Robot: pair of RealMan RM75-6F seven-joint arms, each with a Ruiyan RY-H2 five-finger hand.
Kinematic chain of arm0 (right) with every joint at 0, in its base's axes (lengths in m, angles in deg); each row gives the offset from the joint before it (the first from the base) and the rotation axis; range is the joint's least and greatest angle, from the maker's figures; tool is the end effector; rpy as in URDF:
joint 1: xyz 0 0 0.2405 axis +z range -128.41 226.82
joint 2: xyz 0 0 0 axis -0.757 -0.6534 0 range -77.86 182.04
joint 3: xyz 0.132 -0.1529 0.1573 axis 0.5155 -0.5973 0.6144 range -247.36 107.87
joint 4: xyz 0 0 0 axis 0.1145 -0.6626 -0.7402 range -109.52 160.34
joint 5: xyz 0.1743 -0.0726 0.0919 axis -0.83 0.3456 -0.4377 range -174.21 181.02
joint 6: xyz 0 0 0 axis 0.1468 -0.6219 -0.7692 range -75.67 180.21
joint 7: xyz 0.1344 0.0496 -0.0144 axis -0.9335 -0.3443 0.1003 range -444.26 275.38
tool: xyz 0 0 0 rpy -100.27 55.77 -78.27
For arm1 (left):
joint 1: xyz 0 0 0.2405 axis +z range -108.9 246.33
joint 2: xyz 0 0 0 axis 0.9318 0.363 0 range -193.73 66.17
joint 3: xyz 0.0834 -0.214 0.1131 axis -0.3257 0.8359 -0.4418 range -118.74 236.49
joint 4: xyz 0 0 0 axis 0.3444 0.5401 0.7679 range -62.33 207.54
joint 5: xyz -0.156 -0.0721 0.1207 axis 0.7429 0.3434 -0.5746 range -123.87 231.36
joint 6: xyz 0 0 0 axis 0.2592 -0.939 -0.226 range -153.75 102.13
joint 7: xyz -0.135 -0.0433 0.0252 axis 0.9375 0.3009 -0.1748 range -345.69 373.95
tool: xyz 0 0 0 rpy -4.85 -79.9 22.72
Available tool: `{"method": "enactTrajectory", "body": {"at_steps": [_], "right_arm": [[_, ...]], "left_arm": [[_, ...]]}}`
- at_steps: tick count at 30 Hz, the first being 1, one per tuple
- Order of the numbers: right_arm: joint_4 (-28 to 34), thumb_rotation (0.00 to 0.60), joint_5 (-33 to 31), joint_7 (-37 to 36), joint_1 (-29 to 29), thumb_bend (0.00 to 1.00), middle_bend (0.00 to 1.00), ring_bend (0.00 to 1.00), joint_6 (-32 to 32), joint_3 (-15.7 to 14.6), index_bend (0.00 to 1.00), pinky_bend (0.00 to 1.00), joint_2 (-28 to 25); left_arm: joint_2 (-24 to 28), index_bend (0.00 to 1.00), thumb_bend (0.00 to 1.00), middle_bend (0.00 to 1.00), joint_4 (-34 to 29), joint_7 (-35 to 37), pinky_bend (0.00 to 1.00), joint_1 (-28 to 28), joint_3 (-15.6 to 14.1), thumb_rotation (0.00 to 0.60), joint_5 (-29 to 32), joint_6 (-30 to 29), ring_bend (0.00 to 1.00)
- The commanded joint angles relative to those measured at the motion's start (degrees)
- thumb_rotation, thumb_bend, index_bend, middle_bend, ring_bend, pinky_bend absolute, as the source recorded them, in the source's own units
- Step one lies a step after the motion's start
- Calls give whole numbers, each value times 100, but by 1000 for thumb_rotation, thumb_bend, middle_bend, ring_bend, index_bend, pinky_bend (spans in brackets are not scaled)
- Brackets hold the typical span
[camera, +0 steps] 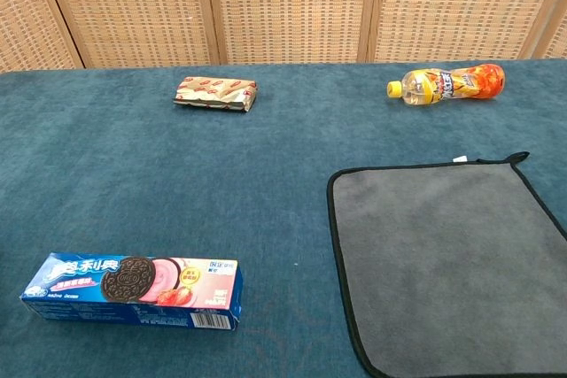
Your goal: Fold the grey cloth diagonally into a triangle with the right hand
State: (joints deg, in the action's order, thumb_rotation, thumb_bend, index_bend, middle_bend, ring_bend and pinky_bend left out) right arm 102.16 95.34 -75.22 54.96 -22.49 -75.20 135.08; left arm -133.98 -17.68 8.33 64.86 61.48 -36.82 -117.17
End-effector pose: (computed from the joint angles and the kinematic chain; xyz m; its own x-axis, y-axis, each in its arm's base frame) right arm -0.3238 -0.1484 0.0256 0.5162 -0.2869 0.8070 -0.8562 -0.1977 0.4774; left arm -0.2952 0.1735 0.1384 0.4209 -0.0982 0.9018 0.9016 -0.0638 -0.4278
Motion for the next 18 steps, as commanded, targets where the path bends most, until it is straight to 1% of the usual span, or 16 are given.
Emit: {"method": "enactTrajectory", "body": {"at_steps": [1,13,18], "right_arm": [[-29,600,-25,-25,14,108,0,0,33,4,271,0,20],[-125,600,27,-104,87,107,0,0,-8,62,272,0,142],[-134,600,68,-126,81,107,0,0,-84,57,294,0,157]], "left_arm": [[0,0,152,0,-3,-5,0,1,0,600,-4,-5,0],[-12,0,152,0,-25,-45,0,5,-11,600,-42,-28,0],[-10,0,152,0,-30,-43,0,6,-16,600,-52,-29,0]]}}
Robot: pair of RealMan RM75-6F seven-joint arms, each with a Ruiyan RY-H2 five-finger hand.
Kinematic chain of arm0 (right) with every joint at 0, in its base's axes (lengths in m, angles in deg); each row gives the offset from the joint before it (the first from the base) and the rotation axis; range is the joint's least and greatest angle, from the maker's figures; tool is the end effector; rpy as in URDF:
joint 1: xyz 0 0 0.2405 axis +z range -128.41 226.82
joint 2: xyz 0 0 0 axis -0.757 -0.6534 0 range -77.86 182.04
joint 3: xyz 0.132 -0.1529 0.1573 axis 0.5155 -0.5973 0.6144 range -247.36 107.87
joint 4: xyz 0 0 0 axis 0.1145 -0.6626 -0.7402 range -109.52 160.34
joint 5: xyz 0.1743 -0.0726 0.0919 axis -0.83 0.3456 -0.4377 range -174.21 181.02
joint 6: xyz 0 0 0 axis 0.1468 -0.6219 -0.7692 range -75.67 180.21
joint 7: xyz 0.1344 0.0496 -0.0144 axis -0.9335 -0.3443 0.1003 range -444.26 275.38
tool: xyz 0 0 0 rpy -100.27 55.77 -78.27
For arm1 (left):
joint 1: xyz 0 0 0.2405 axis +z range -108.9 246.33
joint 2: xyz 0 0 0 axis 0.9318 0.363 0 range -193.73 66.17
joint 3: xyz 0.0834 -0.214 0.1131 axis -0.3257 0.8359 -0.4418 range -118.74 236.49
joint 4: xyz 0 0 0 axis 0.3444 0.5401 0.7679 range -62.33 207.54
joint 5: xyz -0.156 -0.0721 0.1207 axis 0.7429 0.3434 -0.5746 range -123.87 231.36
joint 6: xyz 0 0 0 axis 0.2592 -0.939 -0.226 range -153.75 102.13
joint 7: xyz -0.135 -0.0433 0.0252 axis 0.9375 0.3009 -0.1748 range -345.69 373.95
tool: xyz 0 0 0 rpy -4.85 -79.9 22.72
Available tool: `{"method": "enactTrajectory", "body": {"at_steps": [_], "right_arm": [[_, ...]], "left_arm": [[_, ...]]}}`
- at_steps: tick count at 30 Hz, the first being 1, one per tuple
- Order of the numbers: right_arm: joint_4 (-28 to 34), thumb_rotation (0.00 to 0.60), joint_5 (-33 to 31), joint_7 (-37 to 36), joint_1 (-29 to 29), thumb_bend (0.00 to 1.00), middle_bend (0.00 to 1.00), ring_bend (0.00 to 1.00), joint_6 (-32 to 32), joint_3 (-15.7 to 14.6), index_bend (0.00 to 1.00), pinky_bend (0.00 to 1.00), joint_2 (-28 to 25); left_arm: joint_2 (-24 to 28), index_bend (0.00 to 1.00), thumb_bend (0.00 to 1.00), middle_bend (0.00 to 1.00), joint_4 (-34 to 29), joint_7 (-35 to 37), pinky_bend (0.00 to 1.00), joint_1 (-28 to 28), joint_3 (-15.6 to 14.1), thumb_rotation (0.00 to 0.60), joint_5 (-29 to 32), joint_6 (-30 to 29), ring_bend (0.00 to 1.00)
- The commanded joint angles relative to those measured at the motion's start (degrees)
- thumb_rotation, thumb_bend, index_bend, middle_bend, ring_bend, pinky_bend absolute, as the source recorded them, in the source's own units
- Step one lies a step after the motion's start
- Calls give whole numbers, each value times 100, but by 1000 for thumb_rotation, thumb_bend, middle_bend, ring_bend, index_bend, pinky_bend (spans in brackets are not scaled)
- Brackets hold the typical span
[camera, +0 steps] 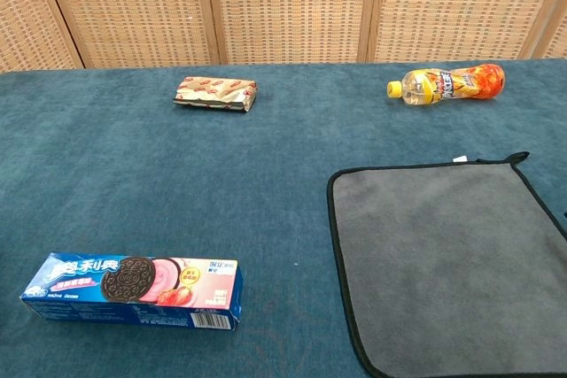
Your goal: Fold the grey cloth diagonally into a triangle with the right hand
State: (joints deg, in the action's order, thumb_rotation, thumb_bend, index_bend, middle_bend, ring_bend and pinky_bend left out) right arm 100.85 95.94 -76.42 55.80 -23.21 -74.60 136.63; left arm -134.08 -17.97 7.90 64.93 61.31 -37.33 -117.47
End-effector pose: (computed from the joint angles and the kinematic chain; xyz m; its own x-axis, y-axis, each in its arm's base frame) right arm -0.3186 -0.1561 0.0207 0.5005 -0.2606 0.8256 -0.8640 -0.2112 0.4571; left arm -0.2930 0.1723 0.1374 0.4211 -0.1010 0.9014 0.9007 -0.0709 -0.4287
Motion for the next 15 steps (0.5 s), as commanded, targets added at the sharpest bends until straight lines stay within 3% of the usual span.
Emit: {"method": "enactTrajectory", "body": {"at_steps": [1,7,15], "right_arm": [[-5,600,7,-12,-4,109,0,0,-14,-5,294,0,2],[-19,600,10,-52,0,189,0,0,-12,-23,331,0,5],[-176,600,45,-24,-13,195,15,0,-100,-15,457,0,108]], "left_arm": [[0,0,152,0,-1,-2,0,-3,1,600,0,3,0],[3,0,152,0,-3,8,0,-5,0,600,-2,9,0],[5,0,152,0,-5,17,0,-4,0,600,-6,4,0]]}}
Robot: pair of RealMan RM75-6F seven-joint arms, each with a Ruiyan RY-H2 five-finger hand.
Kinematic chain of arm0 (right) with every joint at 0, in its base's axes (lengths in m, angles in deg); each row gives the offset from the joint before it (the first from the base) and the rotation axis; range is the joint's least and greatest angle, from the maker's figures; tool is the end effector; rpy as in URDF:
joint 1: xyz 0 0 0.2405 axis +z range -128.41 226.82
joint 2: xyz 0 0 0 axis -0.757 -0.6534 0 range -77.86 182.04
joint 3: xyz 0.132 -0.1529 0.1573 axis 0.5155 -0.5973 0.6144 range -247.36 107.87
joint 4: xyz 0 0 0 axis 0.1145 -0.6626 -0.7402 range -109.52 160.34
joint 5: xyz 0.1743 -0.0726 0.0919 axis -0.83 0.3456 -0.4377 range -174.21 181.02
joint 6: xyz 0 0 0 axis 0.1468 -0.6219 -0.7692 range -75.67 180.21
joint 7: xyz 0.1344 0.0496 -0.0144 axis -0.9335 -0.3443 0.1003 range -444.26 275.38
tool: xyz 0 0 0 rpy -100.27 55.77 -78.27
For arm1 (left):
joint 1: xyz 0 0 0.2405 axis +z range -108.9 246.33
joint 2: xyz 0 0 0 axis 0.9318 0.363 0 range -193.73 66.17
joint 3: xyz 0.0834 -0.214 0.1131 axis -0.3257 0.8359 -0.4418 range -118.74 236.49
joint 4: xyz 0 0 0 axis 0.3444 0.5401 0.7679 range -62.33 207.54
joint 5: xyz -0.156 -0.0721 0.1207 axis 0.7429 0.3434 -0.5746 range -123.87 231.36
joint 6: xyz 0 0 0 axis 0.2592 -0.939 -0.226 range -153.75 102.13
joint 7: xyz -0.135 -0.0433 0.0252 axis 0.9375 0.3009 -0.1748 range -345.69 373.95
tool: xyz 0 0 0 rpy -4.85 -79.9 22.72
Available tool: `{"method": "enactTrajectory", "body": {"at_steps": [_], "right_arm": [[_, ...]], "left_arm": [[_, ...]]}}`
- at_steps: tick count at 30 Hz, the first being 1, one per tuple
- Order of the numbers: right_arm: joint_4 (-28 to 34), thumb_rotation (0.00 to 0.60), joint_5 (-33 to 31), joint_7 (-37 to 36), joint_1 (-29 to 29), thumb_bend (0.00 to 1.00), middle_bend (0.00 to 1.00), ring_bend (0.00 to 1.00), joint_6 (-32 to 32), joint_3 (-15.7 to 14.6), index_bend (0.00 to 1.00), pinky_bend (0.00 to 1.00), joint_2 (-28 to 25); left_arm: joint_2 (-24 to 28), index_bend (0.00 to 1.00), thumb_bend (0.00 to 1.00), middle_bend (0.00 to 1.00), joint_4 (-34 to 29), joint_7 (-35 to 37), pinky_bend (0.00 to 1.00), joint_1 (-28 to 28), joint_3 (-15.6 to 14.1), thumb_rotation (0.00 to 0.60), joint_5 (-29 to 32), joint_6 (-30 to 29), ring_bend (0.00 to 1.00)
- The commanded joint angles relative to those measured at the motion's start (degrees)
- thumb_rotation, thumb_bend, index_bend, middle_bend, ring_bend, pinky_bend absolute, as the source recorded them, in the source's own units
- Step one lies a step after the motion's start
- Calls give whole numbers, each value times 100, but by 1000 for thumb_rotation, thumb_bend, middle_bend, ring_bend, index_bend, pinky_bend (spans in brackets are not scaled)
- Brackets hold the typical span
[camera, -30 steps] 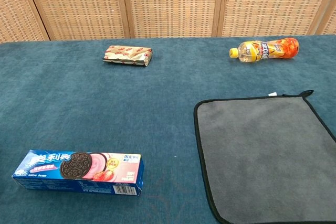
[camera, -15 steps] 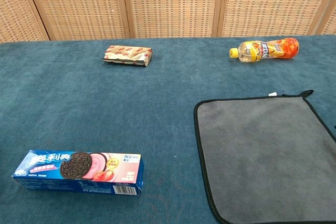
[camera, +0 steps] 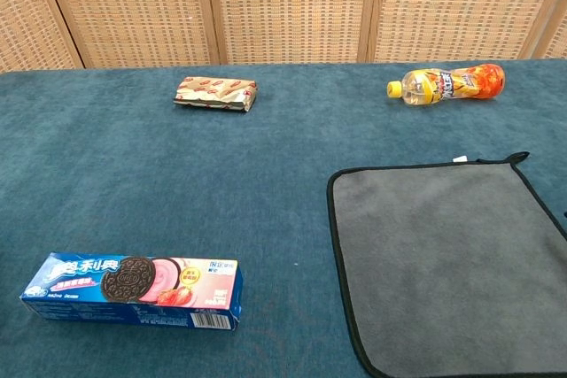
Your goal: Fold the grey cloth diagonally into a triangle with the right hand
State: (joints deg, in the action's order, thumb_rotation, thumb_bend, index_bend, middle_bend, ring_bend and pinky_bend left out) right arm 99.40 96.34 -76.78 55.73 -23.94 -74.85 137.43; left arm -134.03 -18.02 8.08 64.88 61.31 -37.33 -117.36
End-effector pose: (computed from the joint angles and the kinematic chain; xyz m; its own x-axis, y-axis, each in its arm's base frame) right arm -0.3201 -0.1554 0.0188 0.5055 -0.2511 0.8254 -0.8605 -0.2167 0.4611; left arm -0.2929 0.1726 0.1373 0.4184 -0.0992 0.9028 0.9019 -0.0723 -0.4259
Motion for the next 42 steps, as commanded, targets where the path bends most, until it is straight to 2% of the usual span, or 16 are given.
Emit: {"method": "enactTrajectory", "body": {"at_steps": [1,11,18,25,42], "right_arm": [[-45,600,6,7,-8,194,26,0,-36,12,472,0,39],[-167,600,75,-86,-18,195,137,0,-192,35,588,0,132],[-220,600,67,-117,-13,215,130,0,-179,24,588,0,153],[-247,600,65,-177,-3,429,121,0,-168,15,588,0,165],[-185,600,39,-182,20,447,93,0,-129,8,588,0,121]], "left_arm": [[-1,0,152,0,-1,-1,0,0,2,600,-5,-7,0],[6,0,152,0,-3,26,0,-2,5,600,4,0,0],[13,0,152,0,-7,47,0,1,1,600,-2,-4,0],[22,0,153,0,-17,71,0,2,-7,600,-29,-16,0],[48,0,152,0,-82,54,0,-10,4,600,-37,-12,0]]}}
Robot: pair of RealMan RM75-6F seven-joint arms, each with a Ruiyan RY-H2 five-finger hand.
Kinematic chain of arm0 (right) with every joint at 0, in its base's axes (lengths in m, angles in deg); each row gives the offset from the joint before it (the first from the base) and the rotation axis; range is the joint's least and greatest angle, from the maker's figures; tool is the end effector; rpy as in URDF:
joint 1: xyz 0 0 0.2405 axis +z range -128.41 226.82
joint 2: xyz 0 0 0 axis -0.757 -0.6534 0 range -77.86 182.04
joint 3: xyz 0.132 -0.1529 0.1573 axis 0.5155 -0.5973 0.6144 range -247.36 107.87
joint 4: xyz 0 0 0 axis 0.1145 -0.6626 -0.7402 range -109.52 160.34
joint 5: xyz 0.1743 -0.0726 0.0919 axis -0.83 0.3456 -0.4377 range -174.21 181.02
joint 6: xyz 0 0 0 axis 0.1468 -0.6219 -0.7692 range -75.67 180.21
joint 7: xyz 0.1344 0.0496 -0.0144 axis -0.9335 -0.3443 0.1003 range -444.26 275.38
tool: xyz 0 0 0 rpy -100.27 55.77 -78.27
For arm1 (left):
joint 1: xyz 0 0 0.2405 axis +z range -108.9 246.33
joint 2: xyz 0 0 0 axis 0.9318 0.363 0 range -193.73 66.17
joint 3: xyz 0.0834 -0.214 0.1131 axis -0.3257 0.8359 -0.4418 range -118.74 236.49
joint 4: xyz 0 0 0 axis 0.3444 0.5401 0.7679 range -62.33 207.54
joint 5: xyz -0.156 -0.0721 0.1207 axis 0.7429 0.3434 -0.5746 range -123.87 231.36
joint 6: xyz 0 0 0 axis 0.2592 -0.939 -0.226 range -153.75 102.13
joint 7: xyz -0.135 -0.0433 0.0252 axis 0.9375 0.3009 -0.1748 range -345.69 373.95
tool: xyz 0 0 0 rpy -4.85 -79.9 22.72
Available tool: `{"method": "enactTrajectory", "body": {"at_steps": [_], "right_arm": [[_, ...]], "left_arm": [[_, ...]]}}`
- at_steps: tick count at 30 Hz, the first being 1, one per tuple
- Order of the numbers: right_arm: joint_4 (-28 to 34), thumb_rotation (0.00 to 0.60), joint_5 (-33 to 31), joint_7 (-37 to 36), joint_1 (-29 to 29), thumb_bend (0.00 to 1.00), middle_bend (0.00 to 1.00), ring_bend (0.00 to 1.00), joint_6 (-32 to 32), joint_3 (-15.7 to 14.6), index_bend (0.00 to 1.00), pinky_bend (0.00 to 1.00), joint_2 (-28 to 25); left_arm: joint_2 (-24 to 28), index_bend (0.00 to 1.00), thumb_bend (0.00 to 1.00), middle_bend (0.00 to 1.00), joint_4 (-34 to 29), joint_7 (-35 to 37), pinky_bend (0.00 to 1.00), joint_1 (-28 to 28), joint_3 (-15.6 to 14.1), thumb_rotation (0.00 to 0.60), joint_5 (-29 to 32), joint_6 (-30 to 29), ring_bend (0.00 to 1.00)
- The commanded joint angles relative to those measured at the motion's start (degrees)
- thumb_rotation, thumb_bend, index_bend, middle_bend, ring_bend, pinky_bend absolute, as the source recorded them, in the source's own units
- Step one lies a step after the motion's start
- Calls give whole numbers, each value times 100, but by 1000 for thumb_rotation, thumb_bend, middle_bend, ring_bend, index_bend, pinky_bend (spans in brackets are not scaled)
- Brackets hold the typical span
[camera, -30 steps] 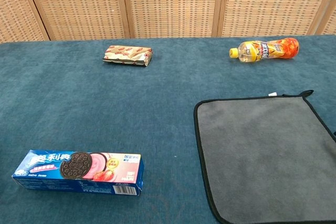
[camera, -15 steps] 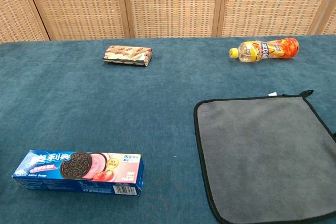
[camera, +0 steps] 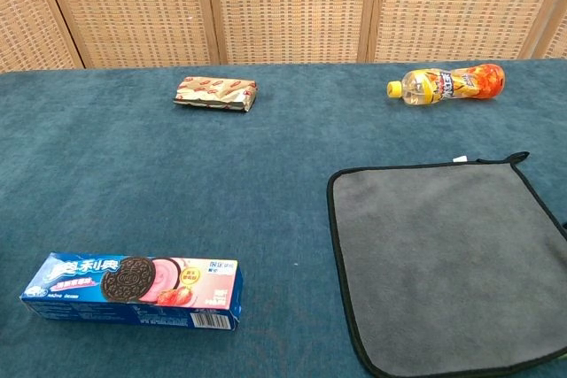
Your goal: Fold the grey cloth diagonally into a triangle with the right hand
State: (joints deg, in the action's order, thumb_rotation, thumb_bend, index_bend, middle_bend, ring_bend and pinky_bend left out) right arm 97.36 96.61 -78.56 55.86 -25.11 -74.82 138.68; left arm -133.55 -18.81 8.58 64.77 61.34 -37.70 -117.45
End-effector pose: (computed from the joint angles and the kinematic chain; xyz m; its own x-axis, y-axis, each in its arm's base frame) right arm -0.3212 -0.1575 0.0167 0.4908 -0.2337 0.8394 -0.8680 -0.2153 0.4475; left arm -0.2897 0.1730 0.1390 0.4049 -0.1018 0.9087 0.9069 -0.0818 -0.4133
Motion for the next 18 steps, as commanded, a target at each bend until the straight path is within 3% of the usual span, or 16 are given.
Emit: {"method": "enactTrajectory", "body": {"at_steps": [1,18], "right_arm": [[31,600,25,5,17,447,93,0,-17,8,588,0,-7],[842,600,83,744,629,447,92,0,260,490,588,0,-201]], "left_arm": [[3,0,152,0,-3,8,0,2,1,600,0,-6,0],[41,0,152,0,8,101,0,8,24,600,23,-26,0]]}}
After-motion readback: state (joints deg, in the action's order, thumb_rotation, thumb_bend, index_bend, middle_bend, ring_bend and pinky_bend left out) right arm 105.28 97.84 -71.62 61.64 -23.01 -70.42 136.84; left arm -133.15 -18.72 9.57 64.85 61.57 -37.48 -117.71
